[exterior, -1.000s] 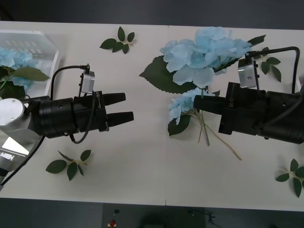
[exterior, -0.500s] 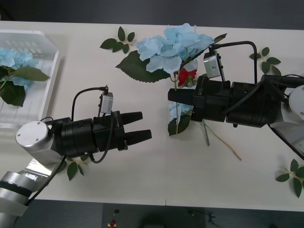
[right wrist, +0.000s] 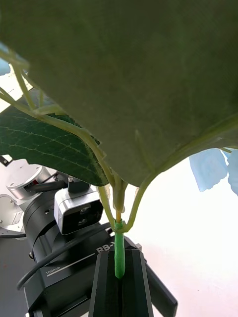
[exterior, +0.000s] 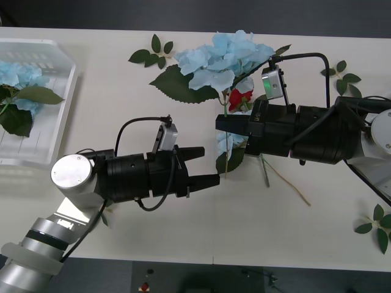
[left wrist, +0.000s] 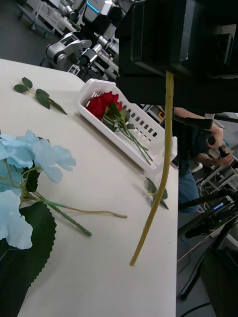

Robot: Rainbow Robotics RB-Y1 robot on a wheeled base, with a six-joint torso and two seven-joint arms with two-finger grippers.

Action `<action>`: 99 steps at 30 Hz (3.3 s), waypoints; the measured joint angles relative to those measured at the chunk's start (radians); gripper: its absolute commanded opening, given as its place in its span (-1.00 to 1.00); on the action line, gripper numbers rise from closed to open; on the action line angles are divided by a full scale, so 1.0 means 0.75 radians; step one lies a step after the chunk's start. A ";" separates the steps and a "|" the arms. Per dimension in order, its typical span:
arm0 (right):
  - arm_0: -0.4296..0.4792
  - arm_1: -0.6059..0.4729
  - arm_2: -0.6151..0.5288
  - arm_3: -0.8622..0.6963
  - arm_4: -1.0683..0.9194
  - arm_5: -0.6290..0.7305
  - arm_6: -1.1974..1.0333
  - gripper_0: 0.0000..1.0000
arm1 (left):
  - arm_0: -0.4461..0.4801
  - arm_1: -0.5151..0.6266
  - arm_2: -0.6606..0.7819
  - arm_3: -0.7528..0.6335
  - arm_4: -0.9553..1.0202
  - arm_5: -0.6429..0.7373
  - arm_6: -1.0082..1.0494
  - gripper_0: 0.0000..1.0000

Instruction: Put the red flowers into the right box and the blue flowers into the left box

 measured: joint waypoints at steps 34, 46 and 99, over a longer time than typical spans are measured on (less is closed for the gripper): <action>-0.001 0.000 0.000 0.002 -0.001 0.000 -0.072 1.00 | -0.085 0.000 -0.214 0.000 0.008 -0.208 0.000 -1.00; -0.002 0.000 0.000 0.002 -0.022 -0.001 -0.097 1.00 | -0.085 0.160 -0.213 -0.002 0.441 -0.234 0.000 -1.00; -1.051 0.077 0.816 0.970 1.482 0.350 -1.794 1.00 | 0.294 0.942 1.007 0.276 -0.254 -0.005 0.206 1.00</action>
